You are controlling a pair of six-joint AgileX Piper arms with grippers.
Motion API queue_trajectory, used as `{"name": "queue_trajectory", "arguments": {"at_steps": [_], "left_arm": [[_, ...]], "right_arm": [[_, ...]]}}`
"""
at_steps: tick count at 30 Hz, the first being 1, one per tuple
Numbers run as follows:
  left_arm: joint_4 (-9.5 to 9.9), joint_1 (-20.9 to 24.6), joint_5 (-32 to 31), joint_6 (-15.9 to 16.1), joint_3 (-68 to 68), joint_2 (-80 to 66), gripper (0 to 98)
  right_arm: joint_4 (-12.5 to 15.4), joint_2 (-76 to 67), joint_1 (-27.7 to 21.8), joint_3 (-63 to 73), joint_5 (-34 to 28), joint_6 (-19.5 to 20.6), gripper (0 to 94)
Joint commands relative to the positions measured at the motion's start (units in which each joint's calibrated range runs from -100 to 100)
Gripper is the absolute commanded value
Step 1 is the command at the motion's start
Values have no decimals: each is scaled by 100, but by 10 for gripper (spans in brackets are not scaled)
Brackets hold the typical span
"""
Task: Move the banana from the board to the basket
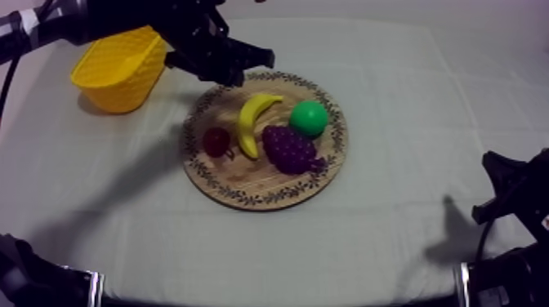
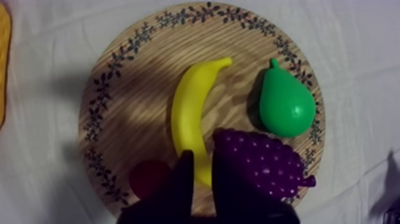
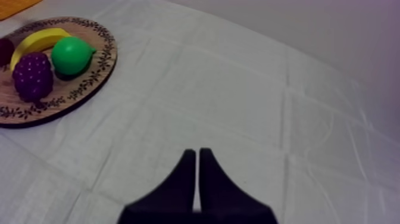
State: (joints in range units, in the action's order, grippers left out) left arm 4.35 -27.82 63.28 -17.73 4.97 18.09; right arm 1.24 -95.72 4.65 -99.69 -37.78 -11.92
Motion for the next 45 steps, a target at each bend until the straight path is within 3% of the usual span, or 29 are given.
{"name": "queue_trajectory", "arguments": {"at_steps": [1, 8, 14, 26, 45], "left_arm": [[-55, 8, -28, 84, -4, -7, 285], [-148, 18, -166, 143, 47, -23, 685], [-240, 117, -196, 204, 57, 130, 836], [-338, 168, -268, 343, -71, 592, 845], [-679, 249, -106, 487, -819, 1858, 813]], "right_arm": [[1, -3, 2, 3, 3, 1, 2], [1, -3, 2, 3, 3, 3, 2], [1, -3, 2, 3, 3, 0, 2], [1, -3, 2, 3, 3, 2, 2], [1, -3, 2, 3, 3, 2, 2]]}}
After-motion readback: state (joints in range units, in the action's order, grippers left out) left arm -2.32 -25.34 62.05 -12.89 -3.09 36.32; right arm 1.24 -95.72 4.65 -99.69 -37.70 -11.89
